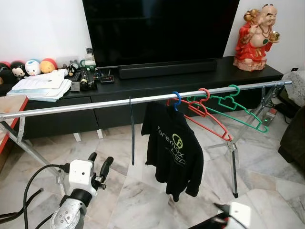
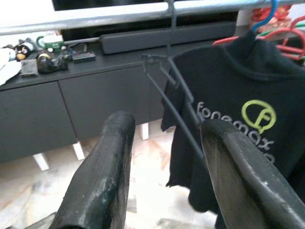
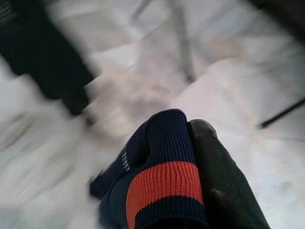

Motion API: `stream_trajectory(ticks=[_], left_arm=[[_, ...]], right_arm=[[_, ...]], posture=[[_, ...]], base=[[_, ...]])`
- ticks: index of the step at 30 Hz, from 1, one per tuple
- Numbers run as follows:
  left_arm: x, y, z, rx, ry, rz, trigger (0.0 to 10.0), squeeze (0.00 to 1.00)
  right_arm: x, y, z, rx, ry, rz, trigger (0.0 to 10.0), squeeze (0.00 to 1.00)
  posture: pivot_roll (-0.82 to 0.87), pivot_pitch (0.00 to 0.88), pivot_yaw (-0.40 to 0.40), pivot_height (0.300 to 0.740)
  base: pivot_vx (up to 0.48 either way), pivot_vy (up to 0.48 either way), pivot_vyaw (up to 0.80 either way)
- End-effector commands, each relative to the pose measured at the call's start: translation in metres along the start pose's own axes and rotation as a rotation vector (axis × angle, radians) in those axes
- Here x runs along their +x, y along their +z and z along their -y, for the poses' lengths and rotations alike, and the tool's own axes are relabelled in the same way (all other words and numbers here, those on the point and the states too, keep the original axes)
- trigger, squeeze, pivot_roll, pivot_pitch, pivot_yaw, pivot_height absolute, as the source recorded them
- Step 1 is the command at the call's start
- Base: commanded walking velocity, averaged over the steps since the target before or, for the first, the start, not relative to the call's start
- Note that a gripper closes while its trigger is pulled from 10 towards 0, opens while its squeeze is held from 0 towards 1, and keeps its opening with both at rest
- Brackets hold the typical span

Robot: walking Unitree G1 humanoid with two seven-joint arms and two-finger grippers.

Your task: Hang hanger

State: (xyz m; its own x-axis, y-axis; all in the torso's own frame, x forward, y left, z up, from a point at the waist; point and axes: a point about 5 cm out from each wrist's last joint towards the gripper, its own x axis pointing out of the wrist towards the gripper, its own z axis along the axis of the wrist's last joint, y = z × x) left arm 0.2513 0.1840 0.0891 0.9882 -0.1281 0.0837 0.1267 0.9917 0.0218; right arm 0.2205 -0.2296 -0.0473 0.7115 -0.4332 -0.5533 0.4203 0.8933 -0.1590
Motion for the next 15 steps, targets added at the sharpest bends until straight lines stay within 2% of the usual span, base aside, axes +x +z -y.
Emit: stream_trajectory(ticks=[1, 3, 5, 6, 9, 10, 11, 12, 14, 15], left_arm=[[0.001, 0.001, 0.002, 0.006, -0.008, -0.006, 10.0, 0.0], [0.0, 0.002, 0.002, -0.001, -0.003, -0.019, 10.0, 0.0], [-0.001, 0.002, 0.003, -0.011, -0.004, -0.032, 10.0, 0.0], [-0.001, 0.001, 0.006, -0.007, -0.022, -0.051, 10.0, 0.0], [0.0, 0.002, 0.007, -0.01, -0.031, -0.052, 10.0, 0.0], [0.004, 0.005, 0.007, -0.012, -0.028, -0.045, 10.0, 0.0], [0.004, 0.005, 0.007, -0.012, -0.028, -0.045, 10.0, 0.0], [0.005, 0.008, 0.007, -0.01, -0.024, -0.04, 10.0, 0.0], [0.005, 0.009, 0.008, -0.002, -0.026, -0.038, 10.0, 0.0], [0.005, 0.01, 0.008, 0.006, -0.028, -0.037, 10.0, 0.0]], right_arm=[[0.006, 0.023, 0.015, 0.061, -0.103, 0.119, 10.0, 0.0], [0.007, 0.033, 0.022, 0.059, -0.138, 0.18, 10.0, 0.0], [0.007, 0.034, 0.022, 0.059, -0.12, 0.201, 10.0, 0.0], [0.005, 0.027, 0.017, 0.06, -0.072, 0.175, 10.0, 0.0], [0.002, 0.018, 0.014, 0.052, -0.059, 0.144, 10.0, 0.0], [0.0, 0.012, 0.017, 0.137, -0.103, 0.119, 10.0, 0.0], [0.0, 0.012, 0.017, 0.137, -0.103, 0.119, 10.0, 0.0], [-0.001, 0.01, 0.02, 0.179, -0.134, 0.121, 10.0, 0.0], [-0.002, 0.012, 0.019, 0.157, -0.124, 0.152, 10.0, 0.0], [-0.003, 0.015, 0.019, 0.116, -0.119, 0.186, 10.0, 0.0]], posture=[[0.08, 0.0, 0.031, 0.74], [0.06, 0.0, 0.035, 0.74], [0.04, 0.0, 0.036, 0.74], [0.04, 0.0, 0.036, 0.74], [0.05, 0.0, 0.035, 0.74], [0.06, 0.0, 0.032, 0.74], [0.06, 0.0, 0.032, 0.74], [0.06, 0.0, 0.031, 0.74], [0.07, 0.0, 0.027, 0.74], [0.07, 0.0, 0.026, 0.74]], base=[[0.0, 0.0, 0.0], [0.0, 0.0, 0.0], [0.0, 0.0, 0.0], [0.0, 0.0, 0.0], [0.0, 0.0, 0.0], [0.0, 0.0, 0.0], [0.0, 0.0, 0.0], [0.0, 0.0, 0.0], [0.0, 0.0, 0.0], [0.0, 0.0, 0.0]])
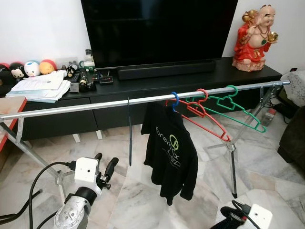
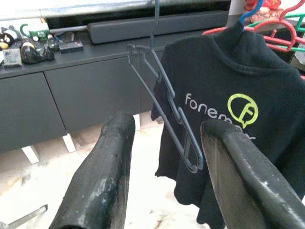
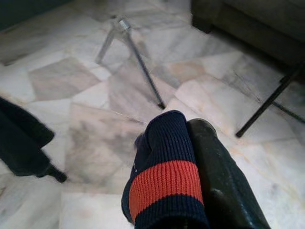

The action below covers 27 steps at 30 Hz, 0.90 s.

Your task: Hang hanger

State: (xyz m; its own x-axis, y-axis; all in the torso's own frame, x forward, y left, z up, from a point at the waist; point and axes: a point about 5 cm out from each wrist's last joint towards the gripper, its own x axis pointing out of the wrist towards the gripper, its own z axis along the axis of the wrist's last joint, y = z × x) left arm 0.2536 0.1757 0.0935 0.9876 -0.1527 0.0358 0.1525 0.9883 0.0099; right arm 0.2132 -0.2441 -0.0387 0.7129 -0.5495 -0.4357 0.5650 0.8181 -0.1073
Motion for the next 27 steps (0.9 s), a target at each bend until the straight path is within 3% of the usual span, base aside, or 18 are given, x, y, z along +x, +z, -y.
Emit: stream_trajectory(ticks=[1, 7, 11, 13, 16, 27], left_arm=[[0.001, 0.006, 0.0, 0.024, -0.004, 0.009, 10.0, 0.0], [0.002, 0.004, 0.004, 0.025, -0.025, -0.004, 10.0, 0.0], [0.008, 0.006, 0.007, 0.025, -0.046, -0.009, 10.0, 0.0], [0.009, 0.007, 0.007, 0.025, -0.046, -0.008, 10.0, 0.0], [0.015, 0.009, 0.008, 0.026, -0.061, -0.005, 10.0, 0.0], [0.02, 0.01, 0.009, 0.026, -0.059, -0.007, 10.0, 0.0]], right_arm=[[0.002, 0.013, 0.001, -0.035, 0.006, 0.093, 10.0, 0.0], [0.005, 0.022, 0.012, -0.039, 0.0, 0.158, 10.0, 0.0], [0.008, 0.023, 0.021, -0.027, -0.027, 0.143, 10.0, 0.0], [0.009, 0.023, 0.02, -0.029, -0.026, 0.139, 10.0, 0.0], [0.006, 0.026, -0.002, 0.003, 0.022, 0.142, 10.0, 0.0], [0.006, 0.025, -0.008, 0.0, 0.053, 0.129, 10.0, 0.0]], posture=[[0.07, 0.0, 0.026, 0.74], [0.05, 0.0, 0.031, 0.74], [0.05, 0.0, 0.029, 0.74], [0.06, 0.0, 0.029, 0.74], [0.06, 0.0, 0.027, 0.74], [0.06, 0.007, 0.028, 0.74]], base=[[0.0, 0.0, 0.0], [0.0, 0.0, 0.0], [0.0, 0.0, 0.0], [0.0, 0.0, 0.0], [0.0, 0.0, 0.0], [0.0, 0.0, 0.0]])
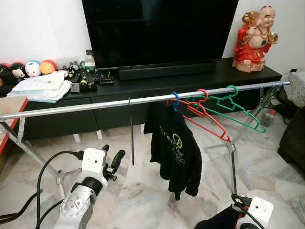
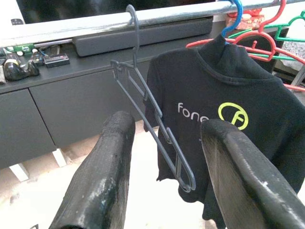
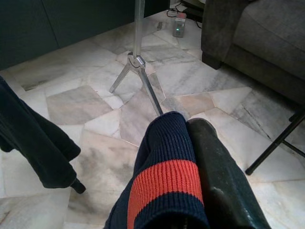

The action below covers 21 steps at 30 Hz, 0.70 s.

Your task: Hang hanger

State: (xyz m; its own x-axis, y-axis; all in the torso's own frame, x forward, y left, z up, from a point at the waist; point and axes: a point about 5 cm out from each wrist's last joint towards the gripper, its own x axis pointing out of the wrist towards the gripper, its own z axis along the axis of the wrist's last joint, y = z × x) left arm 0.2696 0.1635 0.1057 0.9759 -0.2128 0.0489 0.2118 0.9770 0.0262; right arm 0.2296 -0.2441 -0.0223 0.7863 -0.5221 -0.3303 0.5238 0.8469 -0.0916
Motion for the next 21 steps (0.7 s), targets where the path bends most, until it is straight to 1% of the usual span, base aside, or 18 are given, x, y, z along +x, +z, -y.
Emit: stream_trajectory(ticks=[1, 5, 9, 21], left_arm=[[0.002, -0.002, 0.001, 0.009, -0.001, -0.022, 10.0, 0.0], [0.004, -0.001, 0.004, 0.004, -0.008, -0.019, 10.0, 0.0], [0.005, 0.0, 0.005, 0.0, -0.01, -0.018, 10.0, 0.0], [0.007, 0.002, 0.008, -0.01, -0.014, -0.011, 10.0, 0.0]], right_arm=[[0.002, 0.003, -0.001, 0.007, 0.0, 0.007, 10.0, 0.0], [0.001, 0.001, -0.003, 0.013, 0.006, -0.002, 10.0, 0.0], [-0.001, 0.0, -0.009, 0.0, 0.046, -0.004, 10.0, 0.0], [-0.001, 0.001, -0.013, -0.002, 0.066, 0.002, 10.0, 0.0]], posture=[[0.06, 0.008, 0.028, 0.74], [0.06, 0.014, 0.029, 0.74], [0.06, 0.022, 0.027, 0.74], [0.06, 0.03, 0.029, 0.74]], base=[[0.0, 0.0, 0.0], [0.0, 0.0, 0.0], [0.0, 0.0, 0.0], [0.244, 0.0, 0.0]])
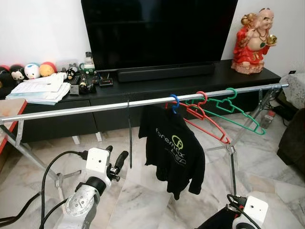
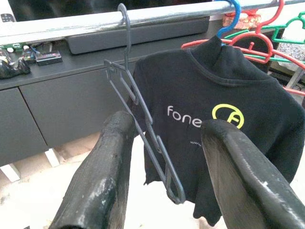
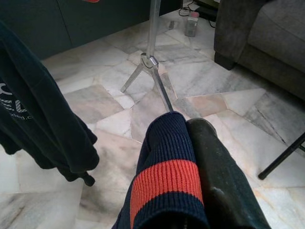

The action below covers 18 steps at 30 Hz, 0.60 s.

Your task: Hang hanger

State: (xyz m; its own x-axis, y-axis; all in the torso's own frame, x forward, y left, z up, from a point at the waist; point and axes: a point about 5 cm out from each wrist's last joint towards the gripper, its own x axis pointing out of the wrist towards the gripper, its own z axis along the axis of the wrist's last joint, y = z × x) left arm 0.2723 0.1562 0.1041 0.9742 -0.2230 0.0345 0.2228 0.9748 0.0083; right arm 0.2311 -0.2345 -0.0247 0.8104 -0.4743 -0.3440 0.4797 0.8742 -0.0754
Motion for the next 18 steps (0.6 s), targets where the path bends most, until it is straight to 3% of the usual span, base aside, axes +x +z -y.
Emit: stream_trajectory(ticks=[1, 18], left_arm=[[0.003, 0.003, 0.001, 0.008, -0.004, 0.003, 10.0, 0.0], [0.004, 0.004, 0.005, 0.011, -0.017, 0.006, 10.0, 0.0]], right_arm=[[0.002, 0.004, -0.004, -0.001, 0.017, 0.009, 10.0, 0.0], [-0.002, 0.001, -0.017, -0.009, 0.095, 0.001, 10.0, 0.0]], posture=[[0.06, 0.031, 0.03, 0.74], [0.06, 0.036, 0.031, 0.74]], base=[[0.274, 0.0, 0.0], [0.305, 0.0, 0.0]])
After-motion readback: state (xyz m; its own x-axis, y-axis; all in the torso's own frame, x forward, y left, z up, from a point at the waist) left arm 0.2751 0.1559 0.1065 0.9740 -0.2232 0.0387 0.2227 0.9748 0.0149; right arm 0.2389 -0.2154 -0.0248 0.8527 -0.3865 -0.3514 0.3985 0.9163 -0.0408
